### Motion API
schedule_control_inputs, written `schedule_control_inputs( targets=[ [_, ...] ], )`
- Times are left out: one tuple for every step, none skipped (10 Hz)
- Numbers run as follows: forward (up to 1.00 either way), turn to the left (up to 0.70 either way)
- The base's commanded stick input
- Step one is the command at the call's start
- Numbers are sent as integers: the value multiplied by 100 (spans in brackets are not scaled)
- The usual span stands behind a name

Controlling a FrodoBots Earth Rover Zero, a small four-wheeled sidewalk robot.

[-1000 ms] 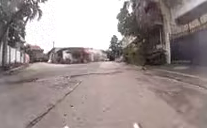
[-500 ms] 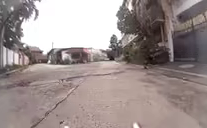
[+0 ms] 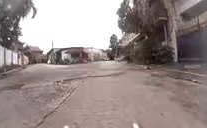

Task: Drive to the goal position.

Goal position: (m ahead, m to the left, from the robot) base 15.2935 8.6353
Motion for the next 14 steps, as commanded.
schedule_control_inputs(
  targets=[
    [70,0],
    [70,0],
    [70,0],
    [70,0],
    [70,0],
    [70,0],
    [70,0],
    [70,0],
    [70,0],
    [70,0],
    [70,0],
    [70,0],
    [70,0],
    [70,0]
  ],
)
